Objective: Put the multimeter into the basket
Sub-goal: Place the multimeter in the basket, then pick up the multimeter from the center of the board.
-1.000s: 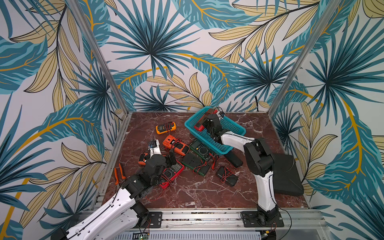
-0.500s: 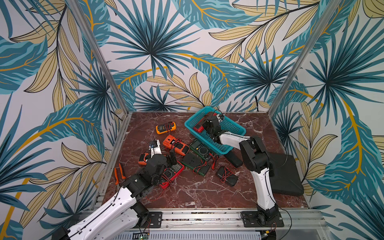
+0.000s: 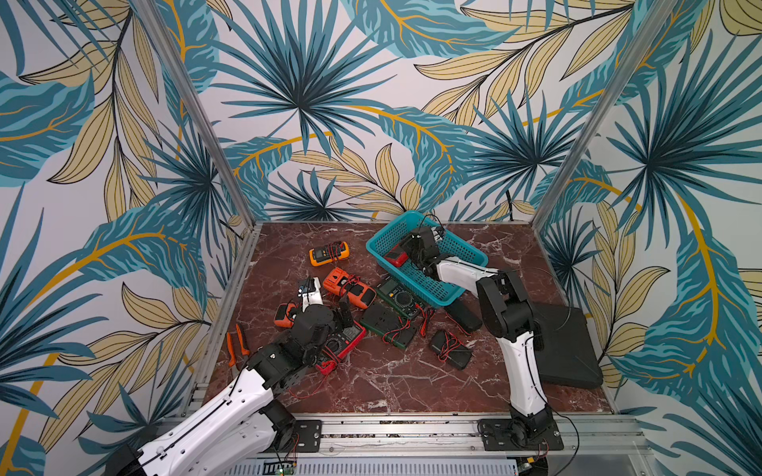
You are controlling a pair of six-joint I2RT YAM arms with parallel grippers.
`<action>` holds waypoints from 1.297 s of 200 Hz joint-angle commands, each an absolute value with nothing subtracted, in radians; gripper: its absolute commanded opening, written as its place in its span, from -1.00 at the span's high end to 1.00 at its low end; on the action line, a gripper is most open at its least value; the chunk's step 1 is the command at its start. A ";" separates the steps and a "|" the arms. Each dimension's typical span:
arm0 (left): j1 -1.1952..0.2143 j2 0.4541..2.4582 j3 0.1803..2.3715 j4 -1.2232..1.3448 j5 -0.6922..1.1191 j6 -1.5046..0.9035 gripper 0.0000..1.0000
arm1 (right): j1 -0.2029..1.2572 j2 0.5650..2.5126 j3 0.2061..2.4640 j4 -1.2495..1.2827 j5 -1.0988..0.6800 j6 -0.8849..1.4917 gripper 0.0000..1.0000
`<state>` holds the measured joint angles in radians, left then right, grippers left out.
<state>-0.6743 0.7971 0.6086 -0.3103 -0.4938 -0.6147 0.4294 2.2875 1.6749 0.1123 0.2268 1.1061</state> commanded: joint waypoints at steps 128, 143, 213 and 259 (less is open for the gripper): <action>-0.611 0.797 0.676 -0.558 -0.486 -0.625 -1.00 | 0.397 2.106 1.814 -0.477 0.187 0.801 -0.99; -0.559 0.797 0.678 -0.607 -0.421 -0.621 -1.00 | 0.397 2.062 1.803 -0.535 0.173 0.750 -0.99; -0.309 0.926 0.680 -0.594 -0.080 -0.529 -1.00 | 0.454 1.756 1.535 -0.664 0.262 0.633 -0.99; -0.301 1.030 0.722 -0.596 0.106 -0.419 -1.00 | 0.499 1.603 1.423 -0.712 0.343 0.633 -0.99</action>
<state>-0.3042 1.0008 0.6571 -0.5987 -0.0425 -0.5056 0.4900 1.6703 1.4738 -0.6537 0.2775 0.6456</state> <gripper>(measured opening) 0.999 0.994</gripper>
